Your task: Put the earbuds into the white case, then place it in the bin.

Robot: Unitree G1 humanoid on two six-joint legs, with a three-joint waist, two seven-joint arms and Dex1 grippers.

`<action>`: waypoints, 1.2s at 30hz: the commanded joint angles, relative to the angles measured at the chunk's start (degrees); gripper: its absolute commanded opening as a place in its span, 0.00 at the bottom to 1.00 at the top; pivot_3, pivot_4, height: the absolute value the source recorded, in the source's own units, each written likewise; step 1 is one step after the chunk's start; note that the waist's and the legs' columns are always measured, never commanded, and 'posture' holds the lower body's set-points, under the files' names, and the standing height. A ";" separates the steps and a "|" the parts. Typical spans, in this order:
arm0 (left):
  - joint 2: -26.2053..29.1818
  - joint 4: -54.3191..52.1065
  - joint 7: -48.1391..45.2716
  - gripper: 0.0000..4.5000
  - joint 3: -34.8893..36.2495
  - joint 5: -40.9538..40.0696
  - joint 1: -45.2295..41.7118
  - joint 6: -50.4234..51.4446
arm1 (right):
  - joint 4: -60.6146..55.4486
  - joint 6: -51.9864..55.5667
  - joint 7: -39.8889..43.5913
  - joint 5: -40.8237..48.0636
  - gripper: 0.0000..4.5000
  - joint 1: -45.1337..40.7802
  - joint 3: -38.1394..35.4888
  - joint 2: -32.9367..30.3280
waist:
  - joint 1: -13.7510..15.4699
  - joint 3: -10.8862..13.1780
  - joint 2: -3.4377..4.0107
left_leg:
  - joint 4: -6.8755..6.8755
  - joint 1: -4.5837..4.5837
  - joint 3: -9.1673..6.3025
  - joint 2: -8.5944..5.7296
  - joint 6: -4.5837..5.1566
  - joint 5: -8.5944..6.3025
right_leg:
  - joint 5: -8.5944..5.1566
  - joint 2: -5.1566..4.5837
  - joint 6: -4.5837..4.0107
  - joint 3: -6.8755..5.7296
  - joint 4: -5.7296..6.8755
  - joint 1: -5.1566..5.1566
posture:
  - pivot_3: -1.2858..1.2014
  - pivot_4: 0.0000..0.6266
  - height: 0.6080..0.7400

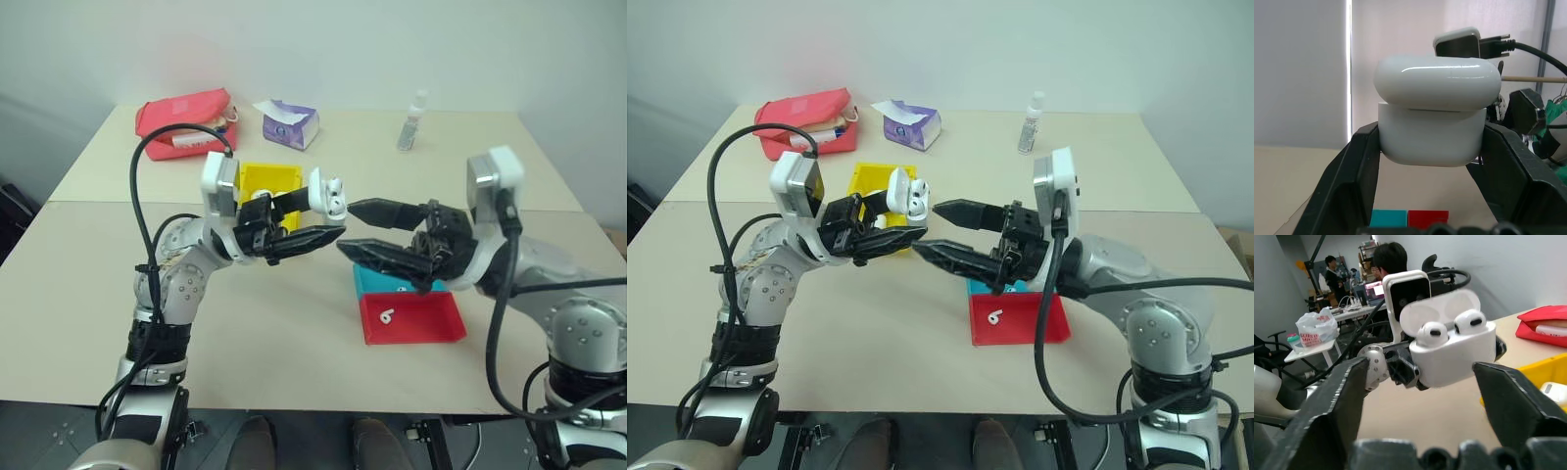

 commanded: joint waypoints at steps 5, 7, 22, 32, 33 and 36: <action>0.40 1.37 -0.52 0.62 -2.64 6.25 1.06 -4.66 | 6.23 -2.02 5.16 -8.92 0.27 -9.42 2.19 -4.32 | 0.06 0.00 0.00 | -0.03 -0.02 0.01 0.00 0.01 -0.01 | 0.00 0.00 0.00 0.01 -0.04 -0.03 | 0.52 0.24 1.00; 0.27 2.16 -0.35 0.62 -3.39 7.78 0.92 -5.51 | 7.47 -2.26 7.66 -11.34 0.12 -12.27 3.78 -5.37 | 0.09 0.00 0.00 | -0.03 -0.03 0.01 0.00 0.03 -0.01 | 0.00 0.00 0.00 0.00 -0.06 -0.03 | 0.52 0.24 1.00; -2.77 2.67 6.09 0.62 -5.60 13.88 -0.85 -7.44 | 8.32 -2.46 21.66 -34.12 0.01 -25.37 25.34 -12.58 | 0.24 0.01 0.01 | -0.02 -0.21 0.03 0.00 0.06 -0.03 | 0.00 -0.01 0.00 0.00 -0.08 -0.20 | 0.52 0.24 1.00; -2.83 -5.21 17.51 0.62 0.68 13.64 3.70 -7.56 | 10.20 -6.66 19.36 -32.93 0.01 -14.72 12.32 -11.01 | 0.31 0.01 0.00 | 0.00 -0.26 -0.02 0.01 0.06 -0.03 | 0.00 -0.01 -0.01 -0.05 -0.07 -0.21 | 0.52 0.24 1.00; -3.61 -6.27 20.98 0.62 1.41 14.55 4.16 -7.22 | 9.53 -6.73 17.90 -32.06 0.01 -13.07 10.11 -9.66 | 0.31 0.01 0.00 | 0.01 -0.26 -0.01 0.01 0.06 -0.03 | 0.00 -0.02 -0.01 -0.03 -0.07 -0.20 | 0.52 0.24 1.00; -5.88 -7.57 32.65 0.62 2.16 20.32 4.42 -6.23 | 7.29 -6.10 13.77 -31.26 0.01 -8.11 6.35 -7.02 | 0.41 0.01 0.00 | 0.04 -0.23 -0.01 0.00 0.06 -0.03 | 0.00 -0.02 -0.01 -0.01 -0.02 -0.18 | 0.52 0.24 1.00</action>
